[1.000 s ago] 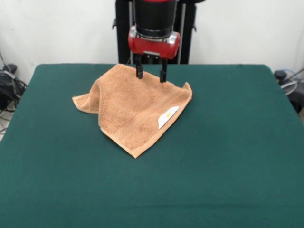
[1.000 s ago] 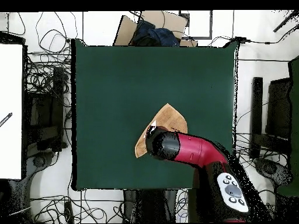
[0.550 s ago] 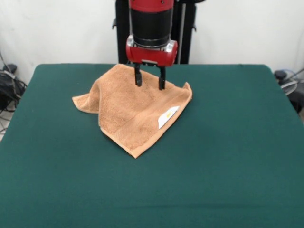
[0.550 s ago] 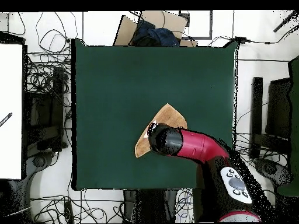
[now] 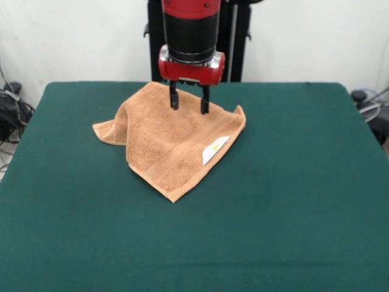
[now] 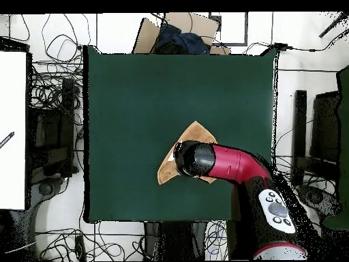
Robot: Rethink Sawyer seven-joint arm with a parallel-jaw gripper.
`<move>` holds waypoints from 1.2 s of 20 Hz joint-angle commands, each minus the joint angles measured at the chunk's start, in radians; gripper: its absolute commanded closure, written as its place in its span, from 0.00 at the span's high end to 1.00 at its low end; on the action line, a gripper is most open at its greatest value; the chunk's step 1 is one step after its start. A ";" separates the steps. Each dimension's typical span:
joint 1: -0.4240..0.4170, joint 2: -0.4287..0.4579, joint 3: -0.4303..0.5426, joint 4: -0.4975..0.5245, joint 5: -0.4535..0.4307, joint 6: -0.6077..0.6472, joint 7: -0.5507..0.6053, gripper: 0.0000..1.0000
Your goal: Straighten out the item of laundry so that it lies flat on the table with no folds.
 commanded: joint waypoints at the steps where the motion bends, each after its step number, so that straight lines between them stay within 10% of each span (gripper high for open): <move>1: 0.012 0.014 0.109 -0.072 -0.059 0.115 -0.100 1.00; 24: 0.023 0.066 0.105 -0.146 -0.078 0.209 -0.089 1.00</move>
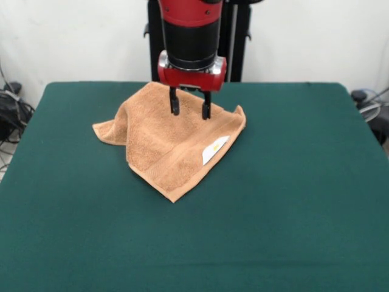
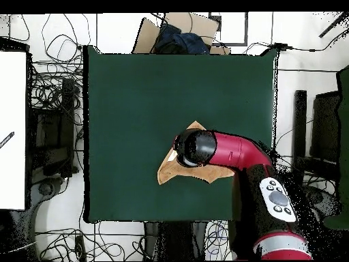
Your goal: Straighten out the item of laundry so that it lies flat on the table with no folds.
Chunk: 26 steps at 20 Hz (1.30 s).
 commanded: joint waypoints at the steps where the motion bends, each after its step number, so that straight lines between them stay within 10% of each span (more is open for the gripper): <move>1: 0.025 0.042 0.075 -0.065 -0.075 0.111 -0.093 1.00; 26: 0.048 0.040 0.117 -0.106 -0.078 0.113 -0.075 1.00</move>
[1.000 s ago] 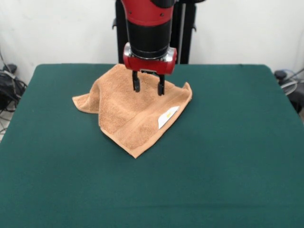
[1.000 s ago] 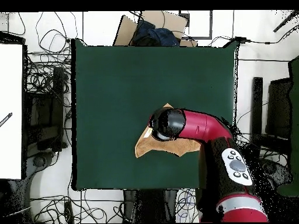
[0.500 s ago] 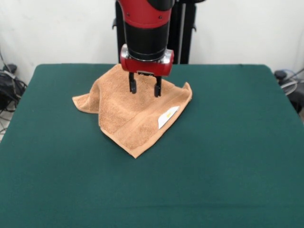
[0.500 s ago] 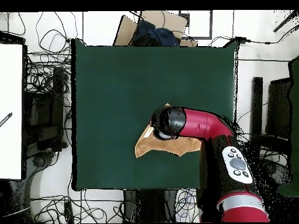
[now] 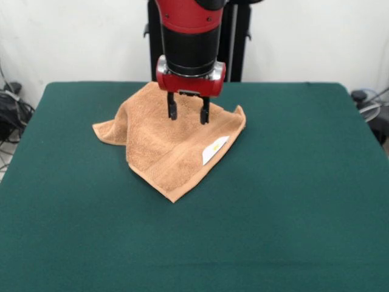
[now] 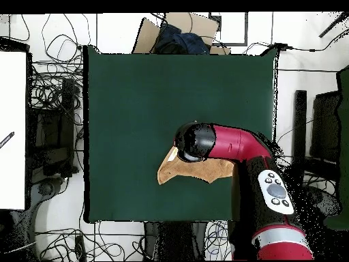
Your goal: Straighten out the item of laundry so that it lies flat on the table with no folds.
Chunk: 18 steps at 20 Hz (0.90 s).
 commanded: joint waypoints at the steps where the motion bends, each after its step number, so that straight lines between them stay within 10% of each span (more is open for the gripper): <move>1: 0.046 0.020 0.101 -0.047 -0.039 0.063 -0.065 1.00; 18: 0.118 0.172 0.089 -0.216 -0.014 0.016 0.013 1.00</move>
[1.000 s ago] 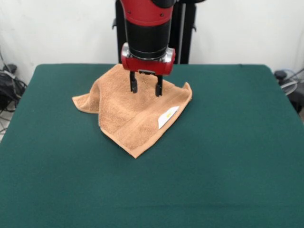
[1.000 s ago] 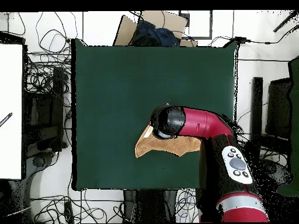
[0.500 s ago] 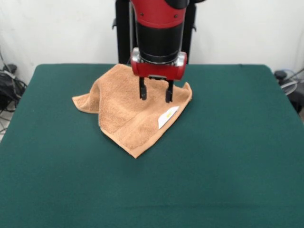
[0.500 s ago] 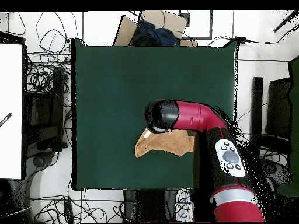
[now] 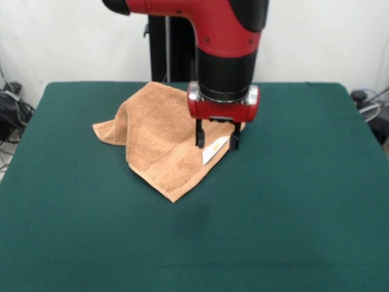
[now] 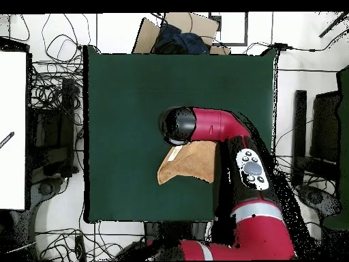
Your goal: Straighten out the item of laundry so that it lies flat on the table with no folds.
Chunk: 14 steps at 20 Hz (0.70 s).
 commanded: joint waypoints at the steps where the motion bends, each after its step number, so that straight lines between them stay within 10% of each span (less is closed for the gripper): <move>1: 0.036 0.095 0.067 -0.075 -0.009 0.022 0.018 1.00; 14: 0.000 0.163 0.098 -0.087 0.000 -0.022 -0.017 1.00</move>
